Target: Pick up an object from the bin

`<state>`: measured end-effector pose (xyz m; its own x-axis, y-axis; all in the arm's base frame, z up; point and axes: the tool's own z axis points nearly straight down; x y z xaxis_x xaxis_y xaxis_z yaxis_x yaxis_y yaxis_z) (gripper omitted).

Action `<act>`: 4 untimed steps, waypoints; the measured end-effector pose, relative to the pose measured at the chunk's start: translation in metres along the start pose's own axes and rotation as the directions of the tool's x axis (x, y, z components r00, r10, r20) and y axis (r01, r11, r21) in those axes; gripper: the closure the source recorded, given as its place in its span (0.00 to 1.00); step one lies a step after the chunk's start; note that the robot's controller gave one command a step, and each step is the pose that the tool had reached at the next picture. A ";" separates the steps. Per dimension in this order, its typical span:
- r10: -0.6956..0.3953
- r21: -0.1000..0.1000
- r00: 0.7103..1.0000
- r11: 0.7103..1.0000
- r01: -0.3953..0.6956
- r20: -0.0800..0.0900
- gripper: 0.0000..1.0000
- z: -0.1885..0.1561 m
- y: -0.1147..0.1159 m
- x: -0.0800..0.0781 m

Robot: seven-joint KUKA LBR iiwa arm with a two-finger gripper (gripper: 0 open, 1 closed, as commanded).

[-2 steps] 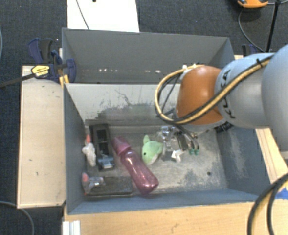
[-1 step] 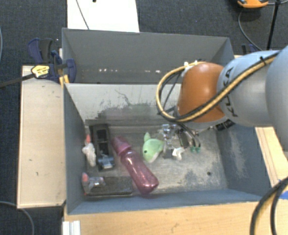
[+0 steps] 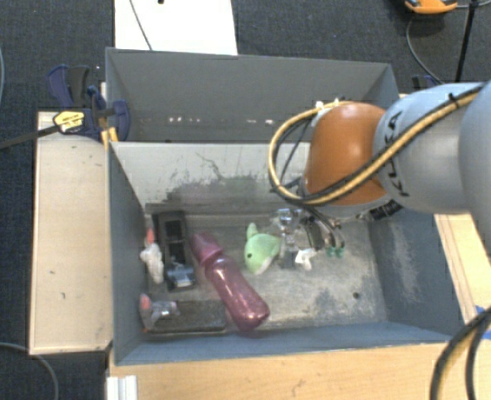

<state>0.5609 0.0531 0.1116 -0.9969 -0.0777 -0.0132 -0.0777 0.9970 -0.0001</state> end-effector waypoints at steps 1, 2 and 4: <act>-0.001 0.000 1.000 1.000 0.001 0.001 1.00 -0.007 0.000 0.000; -0.002 0.000 1.000 1.000 0.002 0.003 1.00 -0.012 0.000 -0.001; -0.004 0.000 1.000 1.000 0.004 0.004 1.00 -0.029 0.000 -0.001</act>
Offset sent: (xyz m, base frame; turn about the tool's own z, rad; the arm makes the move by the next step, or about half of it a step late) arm 0.0001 0.0000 0.0194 0.0000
